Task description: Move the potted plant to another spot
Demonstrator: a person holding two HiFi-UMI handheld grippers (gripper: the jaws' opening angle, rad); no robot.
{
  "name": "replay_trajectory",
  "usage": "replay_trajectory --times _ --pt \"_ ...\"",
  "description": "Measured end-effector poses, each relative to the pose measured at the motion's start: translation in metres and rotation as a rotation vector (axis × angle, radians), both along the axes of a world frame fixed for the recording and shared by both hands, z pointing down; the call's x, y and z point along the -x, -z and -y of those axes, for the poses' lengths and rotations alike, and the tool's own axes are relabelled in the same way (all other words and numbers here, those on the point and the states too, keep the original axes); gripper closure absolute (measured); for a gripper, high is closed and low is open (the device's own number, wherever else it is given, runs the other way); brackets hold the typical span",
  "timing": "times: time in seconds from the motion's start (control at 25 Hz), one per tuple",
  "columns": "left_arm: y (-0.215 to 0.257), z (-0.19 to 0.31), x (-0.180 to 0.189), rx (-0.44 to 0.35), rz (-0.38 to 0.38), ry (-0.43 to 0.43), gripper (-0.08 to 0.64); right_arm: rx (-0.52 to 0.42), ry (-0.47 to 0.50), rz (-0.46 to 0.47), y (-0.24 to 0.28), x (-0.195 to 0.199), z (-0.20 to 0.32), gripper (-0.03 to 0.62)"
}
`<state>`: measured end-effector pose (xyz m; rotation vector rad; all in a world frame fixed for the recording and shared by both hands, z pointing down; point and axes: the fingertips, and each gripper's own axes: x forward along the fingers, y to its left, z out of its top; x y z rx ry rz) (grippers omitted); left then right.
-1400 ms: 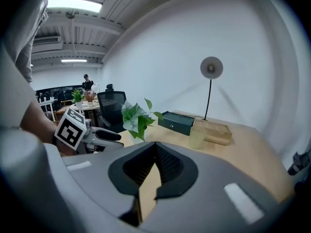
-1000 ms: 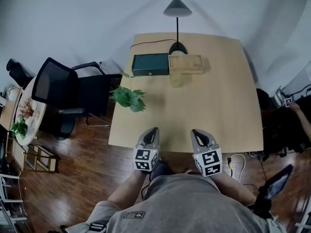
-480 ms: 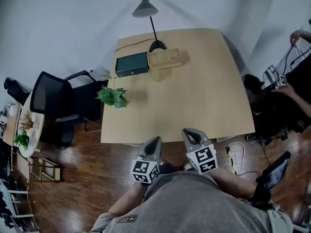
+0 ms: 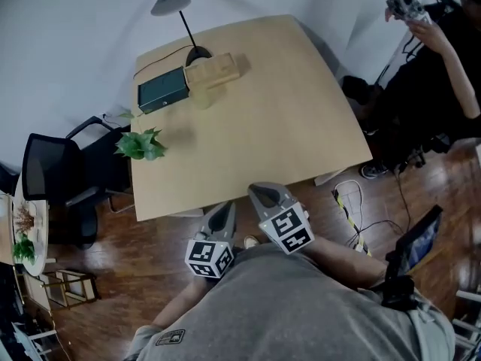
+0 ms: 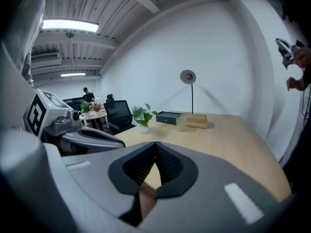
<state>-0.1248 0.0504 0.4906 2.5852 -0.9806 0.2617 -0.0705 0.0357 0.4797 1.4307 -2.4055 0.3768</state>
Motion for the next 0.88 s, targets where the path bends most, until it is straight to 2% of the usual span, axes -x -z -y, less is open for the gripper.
replay_trajectory --times 0.4,0.88 --pt "-0.007 -0.009 0.007 0.034 0.010 -0.002 0.558 0.034 -0.062 -0.005 -0.006 -0.009 -0.017 0.586" --pt "-0.008 -0.006 0.004 0.025 0.002 0.028 0.558 0.059 -0.052 -0.001 -0.017 -0.015 -0.016 0.588"
